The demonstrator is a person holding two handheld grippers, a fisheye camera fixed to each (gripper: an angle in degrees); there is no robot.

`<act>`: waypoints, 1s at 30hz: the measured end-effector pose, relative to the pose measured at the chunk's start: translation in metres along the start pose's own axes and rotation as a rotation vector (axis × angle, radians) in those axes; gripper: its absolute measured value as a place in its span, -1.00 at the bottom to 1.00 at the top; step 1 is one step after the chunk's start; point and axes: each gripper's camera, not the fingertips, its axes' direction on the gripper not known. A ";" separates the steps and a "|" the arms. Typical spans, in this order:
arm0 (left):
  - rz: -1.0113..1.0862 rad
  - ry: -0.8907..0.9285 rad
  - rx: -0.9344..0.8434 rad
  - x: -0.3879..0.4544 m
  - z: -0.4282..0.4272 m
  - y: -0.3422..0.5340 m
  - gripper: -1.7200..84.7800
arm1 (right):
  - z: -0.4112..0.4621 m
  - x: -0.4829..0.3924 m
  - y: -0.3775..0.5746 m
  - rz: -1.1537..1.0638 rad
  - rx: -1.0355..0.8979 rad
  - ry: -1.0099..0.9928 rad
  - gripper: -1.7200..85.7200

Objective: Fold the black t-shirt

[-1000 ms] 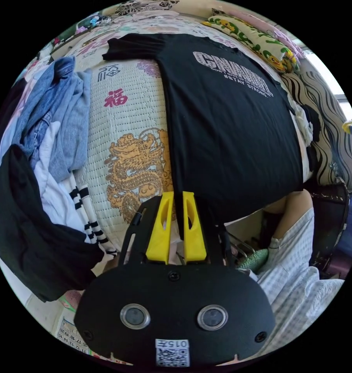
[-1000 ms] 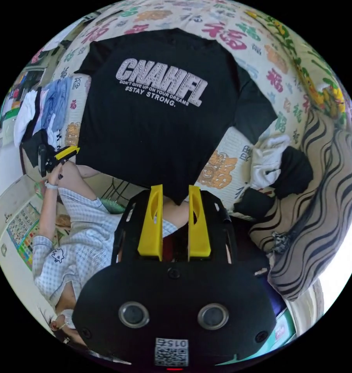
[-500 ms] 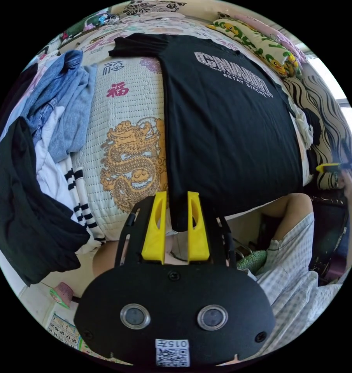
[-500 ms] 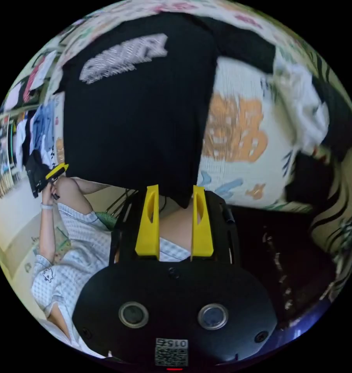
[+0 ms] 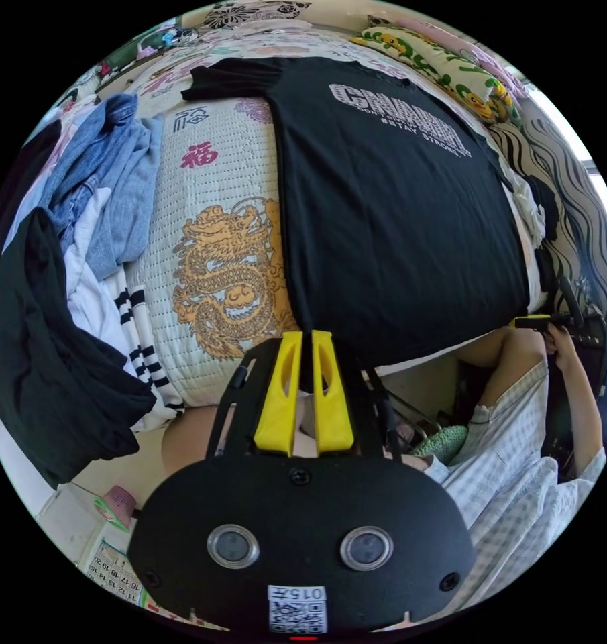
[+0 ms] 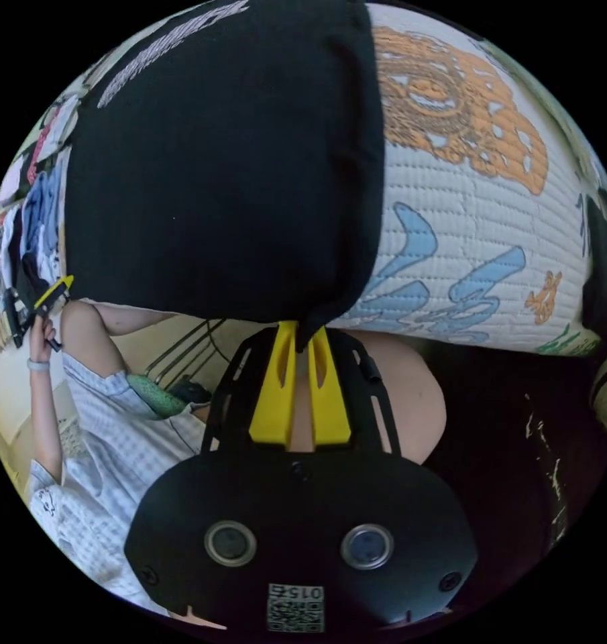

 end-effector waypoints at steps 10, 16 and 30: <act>0.034 0.031 0.050 0.054 -0.026 -0.011 -0.95 | -0.003 0.043 0.063 -0.047 0.056 -0.024 -0.98; 0.044 -0.084 -0.070 0.105 0.016 -0.057 -0.92 | 0.004 0.070 0.085 -0.023 0.067 0.005 -0.98; 0.374 -0.107 0.261 0.311 -0.115 -0.215 -0.79 | -0.116 0.218 0.126 0.107 0.706 -0.352 -0.78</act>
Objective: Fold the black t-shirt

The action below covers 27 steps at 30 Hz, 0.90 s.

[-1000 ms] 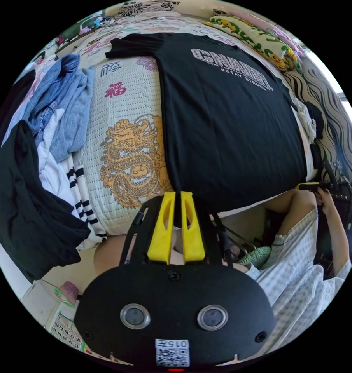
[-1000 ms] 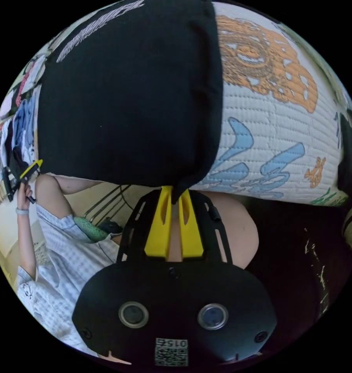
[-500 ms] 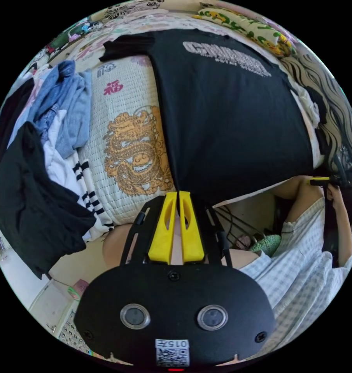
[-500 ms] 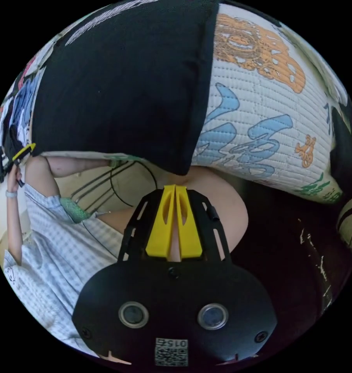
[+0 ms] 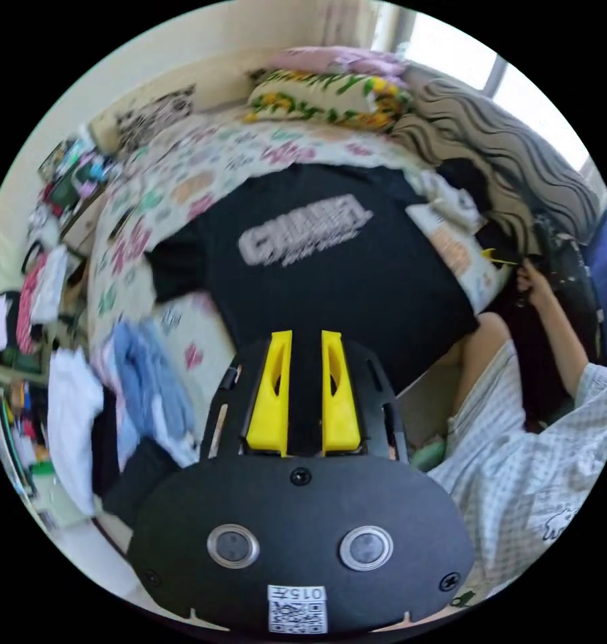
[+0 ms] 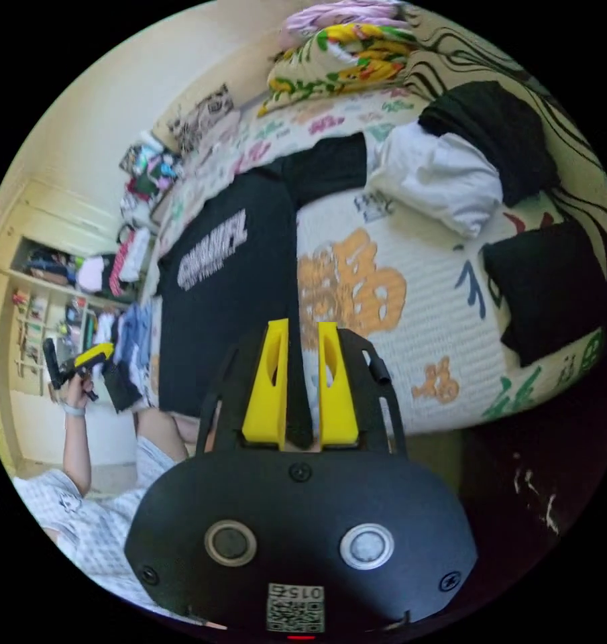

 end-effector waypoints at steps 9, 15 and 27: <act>0.410 0.142 0.110 0.197 0.109 -0.393 -0.82 | 0.005 0.100 -0.099 0.307 0.261 -0.251 -0.78; 0.470 0.191 0.059 0.310 0.251 -0.588 -0.77 | 0.030 0.145 -0.124 0.418 0.324 -0.291 -0.79; 0.444 0.058 -0.073 0.394 0.458 -0.720 -0.90 | 0.034 0.166 -0.150 0.367 0.406 -0.262 -0.97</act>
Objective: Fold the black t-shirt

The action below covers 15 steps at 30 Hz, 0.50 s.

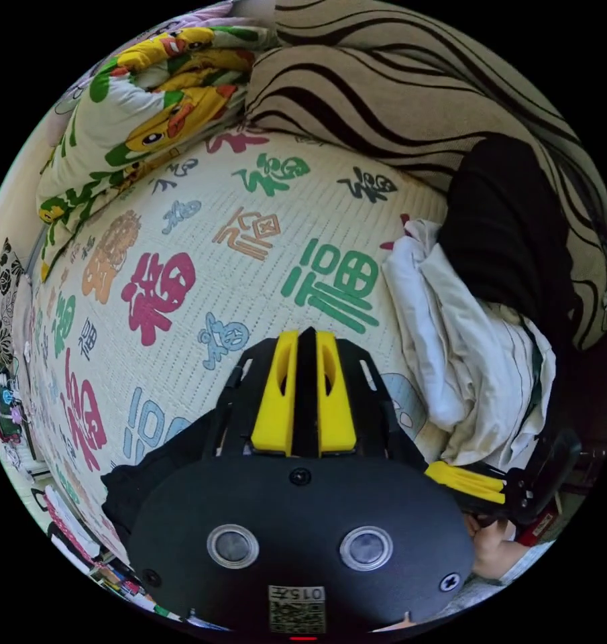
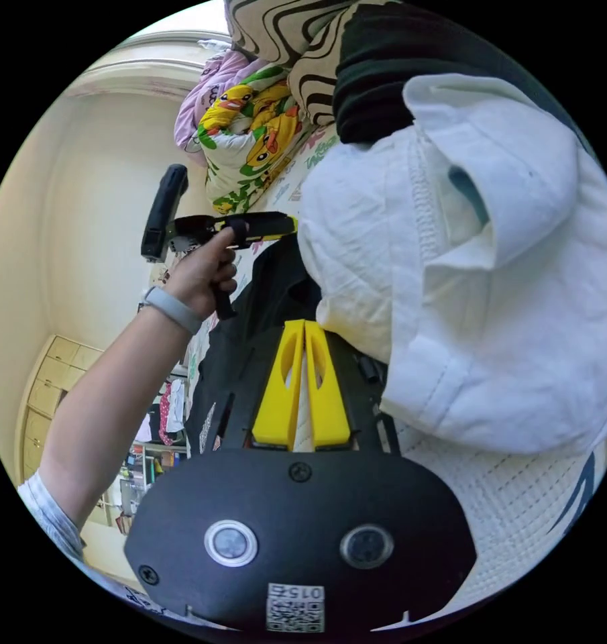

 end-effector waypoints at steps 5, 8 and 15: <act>-0.013 0.074 0.211 -0.031 -0.021 0.014 -0.94 | -0.012 -0.006 0.008 0.011 0.082 0.039 -0.96; -0.042 0.124 0.329 -0.064 -0.040 0.034 -0.95 | -0.009 -0.013 0.004 -0.012 0.076 0.045 -0.93; -0.157 0.318 0.415 -0.140 -0.033 0.068 -0.96 | 0.046 -0.041 -0.036 -0.070 -0.081 0.031 -0.70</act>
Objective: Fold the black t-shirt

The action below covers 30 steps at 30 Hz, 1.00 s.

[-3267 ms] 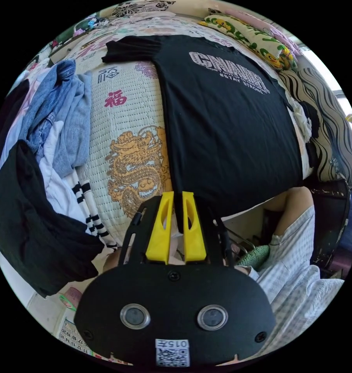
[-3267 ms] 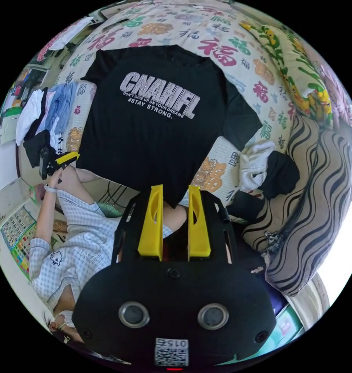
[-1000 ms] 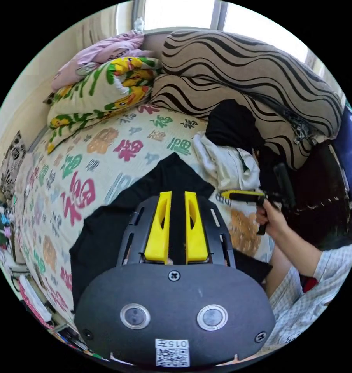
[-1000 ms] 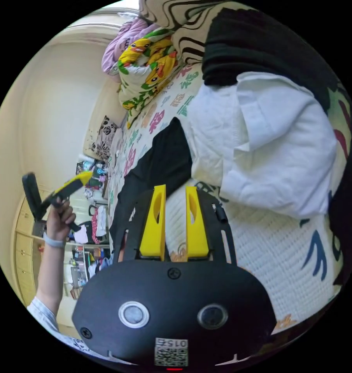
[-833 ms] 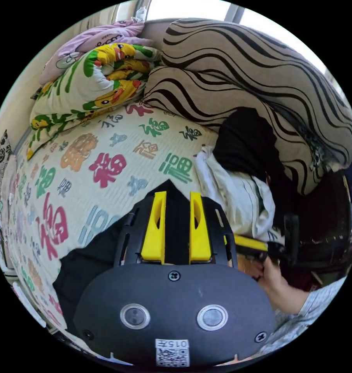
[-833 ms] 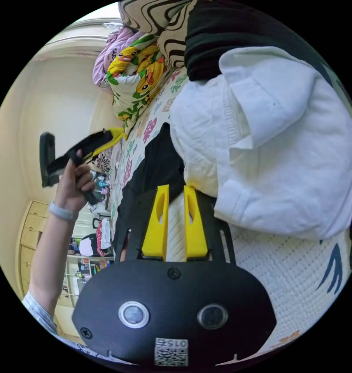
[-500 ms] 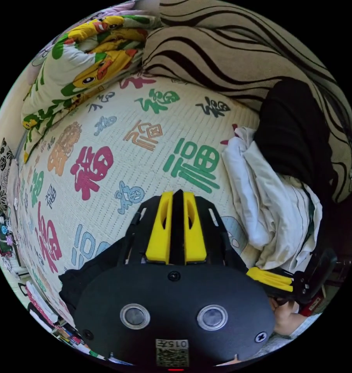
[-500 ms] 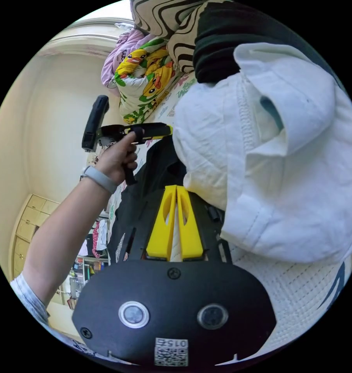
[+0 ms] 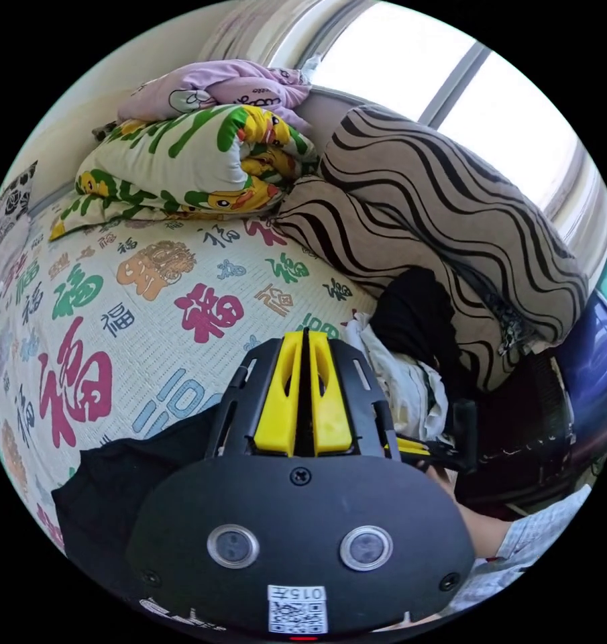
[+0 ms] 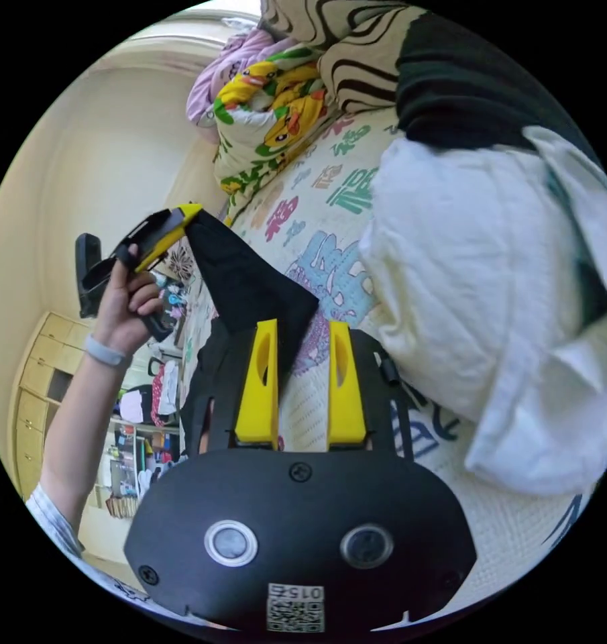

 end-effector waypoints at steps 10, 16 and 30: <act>-0.019 -0.004 -0.009 -0.070 0.028 0.032 -0.96 | 0.069 -0.047 -0.036 -0.157 -0.128 0.209 -0.90; -0.070 0.030 0.041 -0.114 0.018 0.063 -0.96 | 0.054 -0.069 -0.020 -0.211 -0.003 0.097 -0.94; -0.627 0.075 0.117 -0.312 -0.061 0.349 -0.87 | 0.140 -0.210 0.111 -0.690 -0.238 0.019 -0.83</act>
